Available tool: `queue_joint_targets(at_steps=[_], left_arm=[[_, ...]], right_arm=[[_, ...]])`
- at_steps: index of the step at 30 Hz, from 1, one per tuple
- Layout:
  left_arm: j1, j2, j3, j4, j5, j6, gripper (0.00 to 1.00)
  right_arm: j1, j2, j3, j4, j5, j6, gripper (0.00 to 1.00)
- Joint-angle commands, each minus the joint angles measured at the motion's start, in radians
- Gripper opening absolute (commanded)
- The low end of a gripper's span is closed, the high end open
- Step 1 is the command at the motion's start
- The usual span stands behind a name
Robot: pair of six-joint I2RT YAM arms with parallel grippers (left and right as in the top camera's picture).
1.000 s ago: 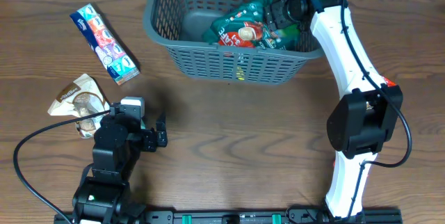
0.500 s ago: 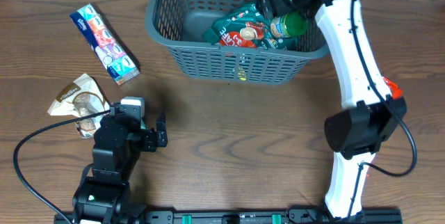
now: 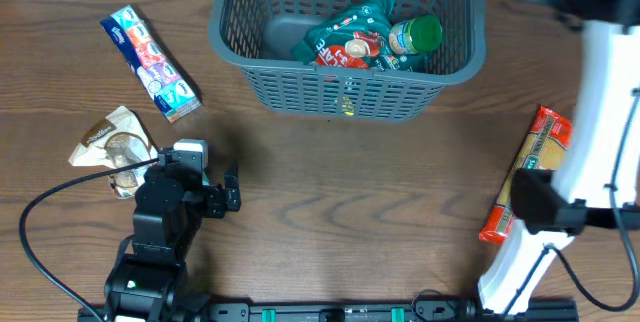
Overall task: Pack container
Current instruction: 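Reach the right gripper to the San Remo spaghetti pack and grasp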
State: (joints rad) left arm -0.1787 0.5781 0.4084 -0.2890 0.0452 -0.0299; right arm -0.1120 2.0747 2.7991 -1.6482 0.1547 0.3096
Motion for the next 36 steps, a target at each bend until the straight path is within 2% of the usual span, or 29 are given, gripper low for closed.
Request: queue_joint_targets(at_steps=[1,6,8,16,21,28,33,36], left_arm=[[0.0,0.001,0.022,-0.002,-0.011,-0.013,0.99],[0.0,0.001,0.022,-0.002,-0.011,-0.013,0.99],[0.0,0.001,0.022,-0.002,-0.011,-0.013,0.99],[0.0,0.001,0.022,-0.003,-0.011,-0.013,0.99],[0.0,0.001,0.022,-0.003,-0.011,-0.013,0.99],[0.0,0.001,0.022,-0.003,-0.011,-0.013,0.99],[0.0,0.001,0.022,-0.003,-0.011,-0.013,0.99],[0.0,0.001,0.022,-0.003,-0.011,-0.013,0.99]], right_arm=[[-0.095,-0.011,0.004,-0.051,0.026,0.19,0.99],[-0.2,-0.024,-0.026,-0.051,-0.15,0.102,0.99],[-0.219,-0.063,-0.092,-0.051,-0.196,0.07,0.99],[-0.246,-0.404,-0.651,-0.05,-0.084,0.052,0.99],[-0.249,-0.595,-0.973,-0.022,0.067,0.156,0.99],[-0.269,-0.726,-1.426,0.229,0.107,0.186,0.99],[-0.326,-0.701,-1.658,0.464,0.074,0.013,0.99],[-0.375,-0.676,-1.733,0.557,0.021,0.01,0.99]])
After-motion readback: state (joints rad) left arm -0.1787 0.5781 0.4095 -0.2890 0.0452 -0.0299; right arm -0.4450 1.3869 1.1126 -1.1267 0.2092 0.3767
